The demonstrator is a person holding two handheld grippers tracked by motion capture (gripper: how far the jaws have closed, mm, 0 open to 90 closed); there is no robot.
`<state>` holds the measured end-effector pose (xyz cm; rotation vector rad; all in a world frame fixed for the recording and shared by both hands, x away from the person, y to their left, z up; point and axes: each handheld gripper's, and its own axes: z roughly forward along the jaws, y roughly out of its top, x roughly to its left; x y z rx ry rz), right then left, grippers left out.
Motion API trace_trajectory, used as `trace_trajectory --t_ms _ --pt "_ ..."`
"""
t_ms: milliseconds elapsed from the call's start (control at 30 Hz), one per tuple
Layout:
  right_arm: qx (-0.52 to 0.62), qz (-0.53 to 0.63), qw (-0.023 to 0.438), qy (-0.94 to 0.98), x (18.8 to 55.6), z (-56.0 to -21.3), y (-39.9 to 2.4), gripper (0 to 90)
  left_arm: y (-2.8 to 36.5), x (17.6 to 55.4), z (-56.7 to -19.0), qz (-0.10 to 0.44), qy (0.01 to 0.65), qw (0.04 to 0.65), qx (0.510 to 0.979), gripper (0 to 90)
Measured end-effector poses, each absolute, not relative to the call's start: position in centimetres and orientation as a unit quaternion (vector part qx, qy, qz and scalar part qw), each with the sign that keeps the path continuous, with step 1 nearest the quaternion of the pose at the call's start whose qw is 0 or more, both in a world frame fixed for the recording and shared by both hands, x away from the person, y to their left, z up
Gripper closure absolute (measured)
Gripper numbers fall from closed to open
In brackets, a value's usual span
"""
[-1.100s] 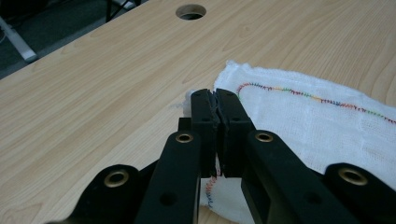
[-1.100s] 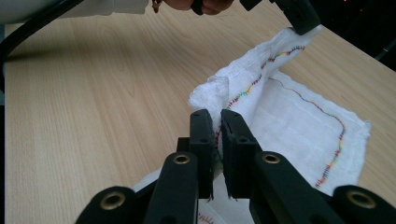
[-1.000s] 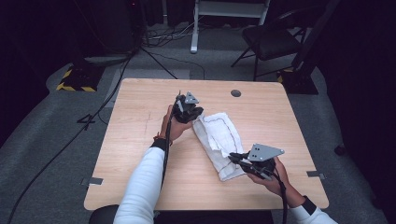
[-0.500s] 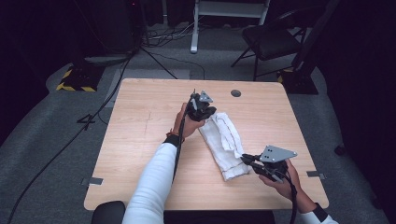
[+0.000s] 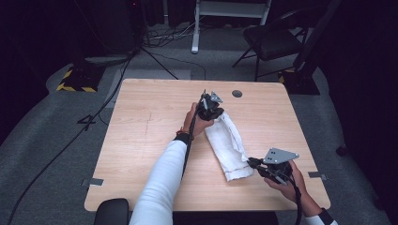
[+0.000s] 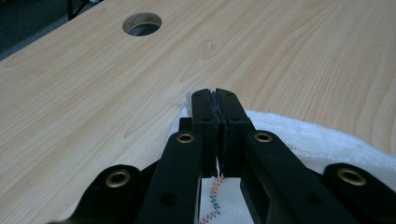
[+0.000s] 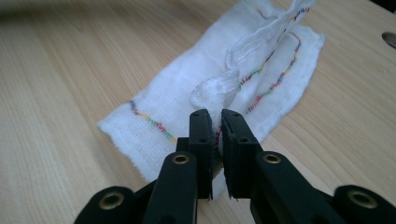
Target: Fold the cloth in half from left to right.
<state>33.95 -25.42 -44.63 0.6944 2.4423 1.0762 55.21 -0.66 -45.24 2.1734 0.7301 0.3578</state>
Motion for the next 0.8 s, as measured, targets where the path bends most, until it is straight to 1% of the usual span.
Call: trace_trajectory --t_ms 200,300,333,367,400,433,467,533,567,600,633,667,733,800 --pt "0.264 0.359 0.177 0.877 35.5 -46.2 -26.3 83.3 -2.0 56.1 -46.2 0.152 0.296 0.377 0.864 87.4" --pt "0.266 0.348 0.188 0.879 35.7 -46.4 -26.4 82.5 -2.7 56.2 -46.8 0.158 0.298 0.36 0.87 87.3" --pt "0.268 0.349 0.187 0.878 35.7 -46.4 -26.5 81.6 -2.9 56.1 -47.0 0.161 0.299 0.354 0.871 87.2" --pt "0.27 0.349 0.184 0.878 35.8 -46.4 -26.6 77.5 -3.0 56.0 -47.1 0.164 0.298 0.352 0.872 86.7" --pt "0.27 0.349 0.184 0.878 35.8 -46.4 -26.6 77.5 -3.1 55.9 -47.1 0.166 0.299 0.355 0.87 86.7" --pt "0.271 0.347 0.183 0.879 35.8 -46.4 -26.7 72.9 -3.1 55.8 -47.1 0.17 0.305 0.362 0.864 84.4" --pt "0.276 0.341 0.185 0.879 35.9 -46.5 -26.8 65.4 -3.0 55.7 -47.0 0.178 0.31 0.362 0.861 75.0" --pt "0.287 0.344 0.188 0.874 36.1 -46.5 -27.1 57.9 -2.8 55.6 -46.8 0.176 0.316 0.368 0.857 65.2" --pt "0.294 0.349 0.188 0.87 36.2 -46.4 -27.2 53.0 -2.7 55.5 -46.5 0.17 0.318 0.367 0.857 57.8" --pt "0.297 0.356 0.189 0.865 36.2 -46.2 -27.4 49.4 -2.5 55.2 -46.3 0.168 0.322 0.371 0.855 48.4" --pt "0.298 0.367 0.192 0.86 36.2 -46.0 -27.6 47.4 -2.4 55.0 -46.1 0.163 0.323 0.375 0.854 34.2" --pt "0.298 0.374 0.192 0.857 36.1 -45.9 -27.7 46.2 -2.2 54.6 -45.9 0.157 0.321 0.378 0.854 34.2" --pt "0.296 0.382 0.202 0.852 36.0 -45.6 -28.0 44.7 -1.9 53.6 -45.4 0.145 0.311 0.387 0.856 25.2" --pt "0.297 0.383 0.206 0.85 36.1 -45.6 -28.1 44.6 -1.7 52.1 -44.9 0.14 0.288 0.404 0.857 22.4"
